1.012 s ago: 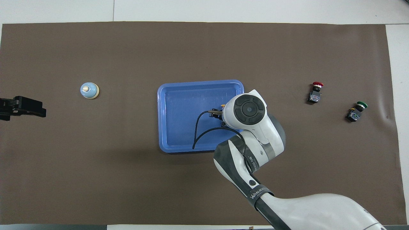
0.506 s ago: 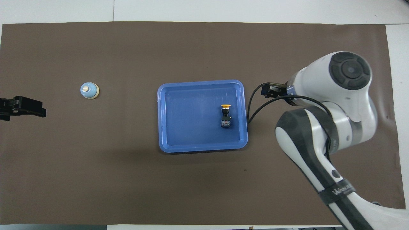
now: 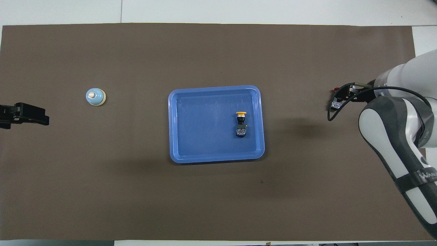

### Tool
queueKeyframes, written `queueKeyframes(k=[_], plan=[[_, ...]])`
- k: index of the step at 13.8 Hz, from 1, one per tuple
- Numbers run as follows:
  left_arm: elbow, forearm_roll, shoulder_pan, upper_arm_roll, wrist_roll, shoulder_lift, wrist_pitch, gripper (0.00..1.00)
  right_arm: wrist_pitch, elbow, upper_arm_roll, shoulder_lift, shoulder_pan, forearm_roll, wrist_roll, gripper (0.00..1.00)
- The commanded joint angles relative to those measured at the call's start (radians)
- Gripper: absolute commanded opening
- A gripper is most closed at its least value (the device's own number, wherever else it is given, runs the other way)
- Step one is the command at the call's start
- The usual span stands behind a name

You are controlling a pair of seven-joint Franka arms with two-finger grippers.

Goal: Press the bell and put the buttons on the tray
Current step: 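Move the right gripper back and grasp the red button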

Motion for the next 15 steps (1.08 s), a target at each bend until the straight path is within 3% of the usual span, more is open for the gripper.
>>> queueKeyframes(k=[1,9,13,14,15], plan=[[-0.001,0.004,-0.002,0.003,-0.009,-0.008,-0.007,1.00,0.118,-0.065,0.012,0.021,-0.038,-0.002,-0.005,1.00],[-0.001,0.004,-0.002,0.001,-0.009,-0.008,-0.007,1.00,0.373,-0.061,0.014,0.210,-0.031,0.000,0.036,1.00],[0.000,0.004,-0.002,0.003,-0.009,-0.008,-0.007,1.00,0.407,-0.064,0.014,0.239,-0.031,-0.002,0.046,1.00],[0.000,0.004,-0.002,0.001,-0.009,-0.008,-0.007,1.00,0.412,-0.065,0.014,0.240,-0.031,-0.002,0.046,0.97],[0.000,0.004,-0.002,0.003,-0.009,-0.008,-0.007,1.00,0.410,-0.067,0.015,0.240,-0.031,0.000,0.052,0.86]])
